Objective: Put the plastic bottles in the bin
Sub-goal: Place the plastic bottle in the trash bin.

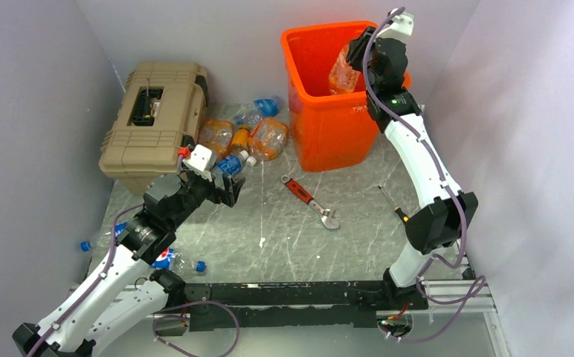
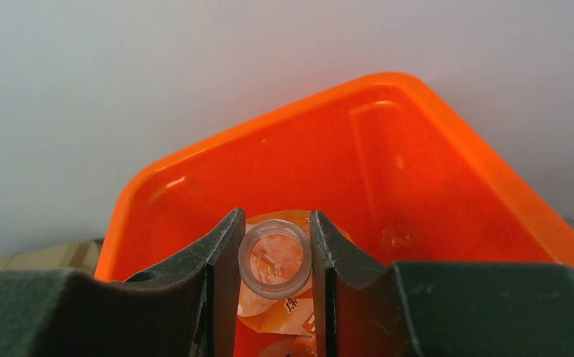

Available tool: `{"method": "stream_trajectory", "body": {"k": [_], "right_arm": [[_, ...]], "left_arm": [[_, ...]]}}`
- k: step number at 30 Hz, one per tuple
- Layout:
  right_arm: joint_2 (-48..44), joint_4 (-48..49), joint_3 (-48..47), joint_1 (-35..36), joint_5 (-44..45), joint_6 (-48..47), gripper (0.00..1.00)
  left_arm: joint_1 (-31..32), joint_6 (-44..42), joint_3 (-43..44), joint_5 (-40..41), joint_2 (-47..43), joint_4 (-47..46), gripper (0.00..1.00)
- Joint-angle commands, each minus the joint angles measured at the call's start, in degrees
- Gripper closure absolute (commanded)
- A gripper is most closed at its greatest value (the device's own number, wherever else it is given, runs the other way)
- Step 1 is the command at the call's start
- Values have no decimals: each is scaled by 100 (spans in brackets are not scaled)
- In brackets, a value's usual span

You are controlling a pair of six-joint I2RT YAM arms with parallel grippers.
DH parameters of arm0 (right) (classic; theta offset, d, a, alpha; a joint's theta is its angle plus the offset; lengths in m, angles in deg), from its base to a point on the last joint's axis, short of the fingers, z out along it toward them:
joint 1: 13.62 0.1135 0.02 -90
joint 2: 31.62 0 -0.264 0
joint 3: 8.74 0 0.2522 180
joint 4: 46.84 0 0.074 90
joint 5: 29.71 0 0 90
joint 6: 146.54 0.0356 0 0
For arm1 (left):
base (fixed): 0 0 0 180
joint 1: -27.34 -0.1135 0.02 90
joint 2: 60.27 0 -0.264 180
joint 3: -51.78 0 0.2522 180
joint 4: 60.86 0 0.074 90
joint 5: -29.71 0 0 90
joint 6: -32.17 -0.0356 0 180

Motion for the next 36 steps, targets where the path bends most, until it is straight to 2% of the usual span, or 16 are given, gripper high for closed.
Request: {"method": "stream_trajectory", "body": {"k": [1, 3, 4, 6, 7, 14, 22, 25, 30, 33, 36], "right_arm": [[99, -242, -202, 9, -332, 182, 82], [138, -308, -187, 14, -386, 174, 46], [135, -310, -151, 9, -393, 180, 32], [79, -273, -55, 13, -414, 199, 16], [56, -266, -20, 14, -438, 206, 12], [-288, -189, 114, 14, -618, 289, 11], [-1581, 343, 525, 429, -1283, 447, 11], [-2570, 1032, 1542, 804, -1845, 406, 12], [-4173, 1938, 3993, 1592, -2247, 456, 13], [-4877, 1936, 5261, 1743, -2201, 905, 15], [-5514, 1603, 6208, 1841, -2269, 1182, 17]], "left_arm": [[3, 30, 128, -18, 37, -41, 1], [3, 16, 138, -18, 61, -32, 1], [6, 2, 138, -30, 76, -19, 1], [3, -21, 153, -48, 103, 13, 0], [4, -22, 163, -48, 116, 28, 0], [7, -31, 169, -74, 157, 44, 1], [7, -27, 182, 213, 301, 74, 1], [8, -42, 257, 539, 457, 228, 1], [8, 0, 562, 1342, 1053, 792, 0], [7, 4, 838, 1664, 1576, 1311, 0], [3, -234, 981, 1510, 2125, 1512, 1]]}}
